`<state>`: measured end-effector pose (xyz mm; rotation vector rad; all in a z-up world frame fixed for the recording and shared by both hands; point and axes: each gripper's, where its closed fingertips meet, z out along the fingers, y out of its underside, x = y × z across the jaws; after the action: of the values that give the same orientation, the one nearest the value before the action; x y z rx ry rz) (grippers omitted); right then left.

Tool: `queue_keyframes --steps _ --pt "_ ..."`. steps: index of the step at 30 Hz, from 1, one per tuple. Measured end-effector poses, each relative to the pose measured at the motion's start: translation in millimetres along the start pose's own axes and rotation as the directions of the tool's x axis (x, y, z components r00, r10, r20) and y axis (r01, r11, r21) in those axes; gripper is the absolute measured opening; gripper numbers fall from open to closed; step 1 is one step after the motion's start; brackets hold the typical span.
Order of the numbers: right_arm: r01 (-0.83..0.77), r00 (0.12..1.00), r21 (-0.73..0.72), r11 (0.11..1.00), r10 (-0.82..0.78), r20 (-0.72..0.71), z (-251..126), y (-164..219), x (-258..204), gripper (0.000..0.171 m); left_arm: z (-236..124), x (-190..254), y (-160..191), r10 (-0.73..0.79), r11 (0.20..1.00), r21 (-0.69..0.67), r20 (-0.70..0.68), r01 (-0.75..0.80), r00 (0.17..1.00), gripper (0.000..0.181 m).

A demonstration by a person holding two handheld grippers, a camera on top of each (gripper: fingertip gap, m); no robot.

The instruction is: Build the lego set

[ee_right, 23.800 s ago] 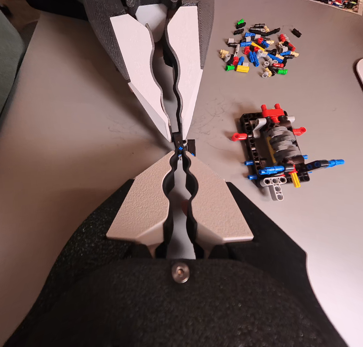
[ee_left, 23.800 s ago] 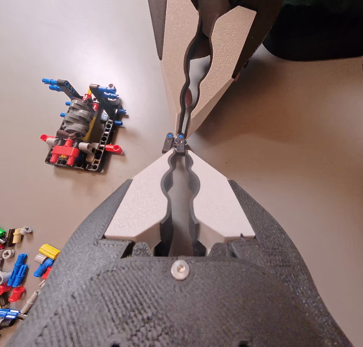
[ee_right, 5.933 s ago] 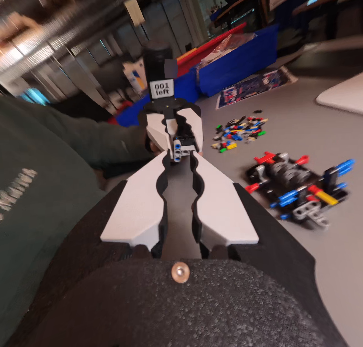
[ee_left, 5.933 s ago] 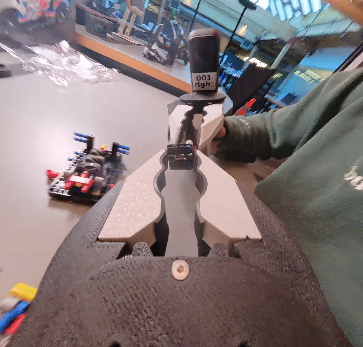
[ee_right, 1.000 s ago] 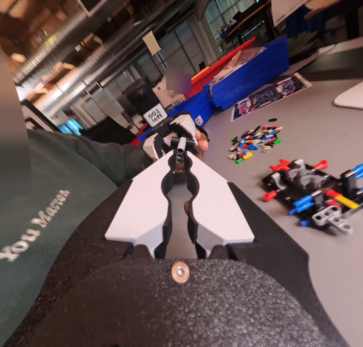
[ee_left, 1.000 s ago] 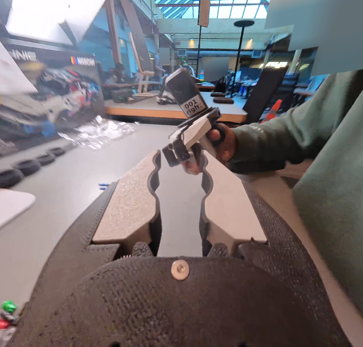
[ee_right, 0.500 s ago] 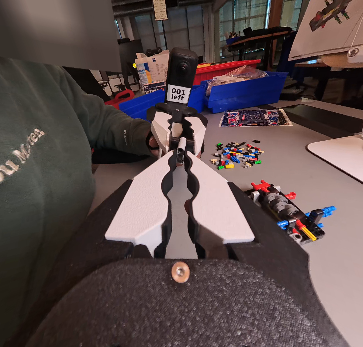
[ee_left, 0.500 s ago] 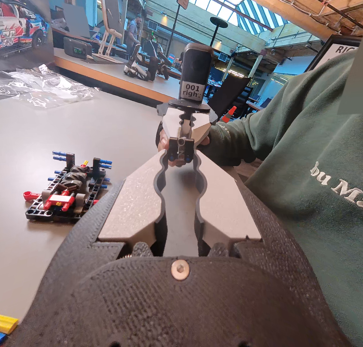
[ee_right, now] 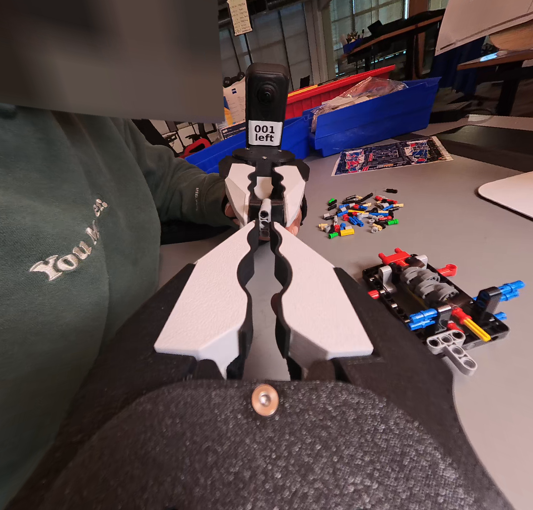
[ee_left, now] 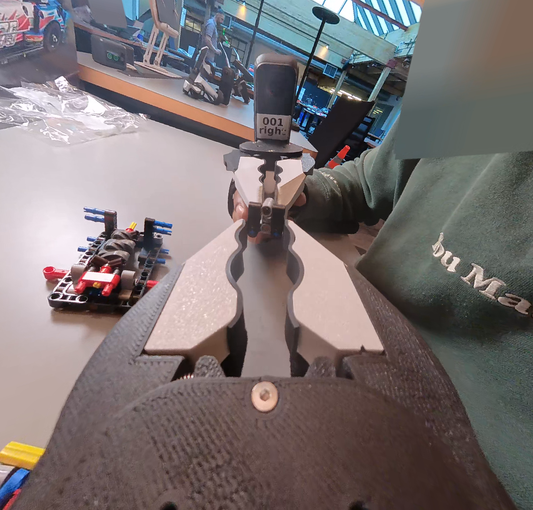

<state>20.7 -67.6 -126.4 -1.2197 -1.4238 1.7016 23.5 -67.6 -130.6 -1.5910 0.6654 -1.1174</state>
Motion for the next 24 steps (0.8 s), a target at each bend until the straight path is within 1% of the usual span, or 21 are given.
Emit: queue_keyframes --steps 9,10,16,18,24 --pt "0.028 0.999 -0.028 0.999 -0.029 -0.037 -1.0 4.3 5.2 0.003 -0.3 -6.2 6.4 0.013 0.999 -0.04 0.032 -0.011 0.999 0.024" --pt "0.027 0.999 -0.028 0.999 -0.028 -0.045 -1.4 4.2 6.2 0.0 -0.5 -5.7 6.6 0.016 0.999 -0.042 0.03 -0.015 0.999 0.024" --pt "0.023 0.998 -0.025 0.999 -0.024 -0.052 -1.7 4.2 7.7 0.001 -0.5 -6.2 6.8 0.035 0.998 -0.047 0.038 -0.034 0.999 0.023" --pt "0.03 0.998 -0.025 0.999 -0.031 -0.063 -2.1 3.9 9.6 0.008 -0.4 -4.9 6.4 0.041 0.998 -0.046 0.032 -0.04 0.999 0.023" --pt "0.054 0.997 -0.035 0.998 -0.056 -0.061 -2.2 3.9 7.0 0.005 0.7 -4.6 6.8 0.048 0.998 -0.048 0.032 -0.047 0.998 0.023"
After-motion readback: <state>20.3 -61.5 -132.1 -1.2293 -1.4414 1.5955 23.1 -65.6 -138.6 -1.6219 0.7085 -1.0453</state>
